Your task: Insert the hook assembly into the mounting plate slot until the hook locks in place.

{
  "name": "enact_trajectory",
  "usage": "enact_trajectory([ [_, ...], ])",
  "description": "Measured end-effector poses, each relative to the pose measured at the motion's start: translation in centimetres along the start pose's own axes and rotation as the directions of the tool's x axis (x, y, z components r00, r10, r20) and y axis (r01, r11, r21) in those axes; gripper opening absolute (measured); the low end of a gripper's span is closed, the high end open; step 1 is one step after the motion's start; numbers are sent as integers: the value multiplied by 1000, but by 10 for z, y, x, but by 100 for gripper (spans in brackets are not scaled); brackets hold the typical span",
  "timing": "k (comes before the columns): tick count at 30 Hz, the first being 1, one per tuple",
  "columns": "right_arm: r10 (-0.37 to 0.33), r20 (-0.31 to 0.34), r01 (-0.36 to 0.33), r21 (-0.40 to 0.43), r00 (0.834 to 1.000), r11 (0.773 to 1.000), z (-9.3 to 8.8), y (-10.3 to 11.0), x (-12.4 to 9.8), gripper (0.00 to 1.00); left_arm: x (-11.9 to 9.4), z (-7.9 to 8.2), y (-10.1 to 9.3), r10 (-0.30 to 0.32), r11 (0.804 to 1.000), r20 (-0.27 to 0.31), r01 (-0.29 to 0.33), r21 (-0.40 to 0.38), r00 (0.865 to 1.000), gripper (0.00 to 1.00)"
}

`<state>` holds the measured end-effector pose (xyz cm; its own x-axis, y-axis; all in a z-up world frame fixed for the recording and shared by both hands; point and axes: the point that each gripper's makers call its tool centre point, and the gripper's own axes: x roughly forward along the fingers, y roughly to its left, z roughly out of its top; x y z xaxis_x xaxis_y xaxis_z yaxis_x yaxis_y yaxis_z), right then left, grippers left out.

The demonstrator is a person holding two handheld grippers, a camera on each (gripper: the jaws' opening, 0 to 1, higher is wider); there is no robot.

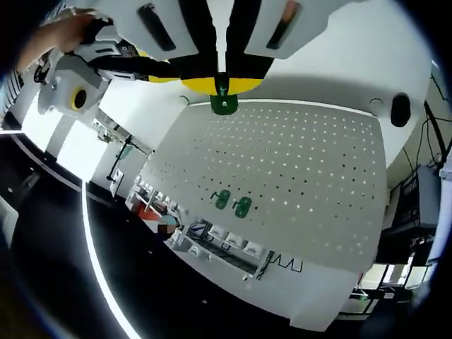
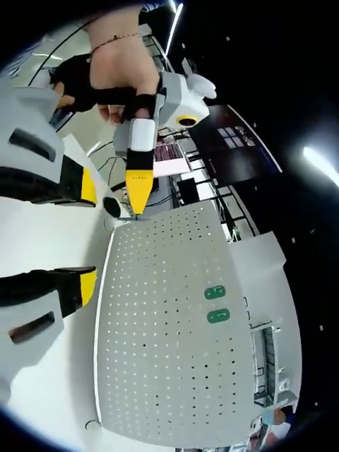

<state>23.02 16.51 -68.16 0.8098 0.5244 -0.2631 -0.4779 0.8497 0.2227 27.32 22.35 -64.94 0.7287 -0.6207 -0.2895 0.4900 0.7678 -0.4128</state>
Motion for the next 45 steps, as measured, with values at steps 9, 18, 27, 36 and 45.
enact_trajectory([
  [9,-96,-42,94,-48,995,994,-17,-31,-25,50,11,16,4,86,989,84,-95,114,993,1],
  [18,-158,-83,152,-79,984,985,-39,-51,-40,57,21,26,9,164,958,126,-189,215,978,1],
  [27,-172,-144,162,-82,975,983,-68,-59,-49,64,28,35,15,213,939,163,-248,239,963,1],
  [36,-179,-188,165,-86,966,983,-87,-62,-57,68,44,55,25,257,911,219,-312,269,941,1],
  [45,-180,-213,163,-97,960,982,-97,-61,-60,72,58,84,27,287,889,301,-370,270,909,1],
])
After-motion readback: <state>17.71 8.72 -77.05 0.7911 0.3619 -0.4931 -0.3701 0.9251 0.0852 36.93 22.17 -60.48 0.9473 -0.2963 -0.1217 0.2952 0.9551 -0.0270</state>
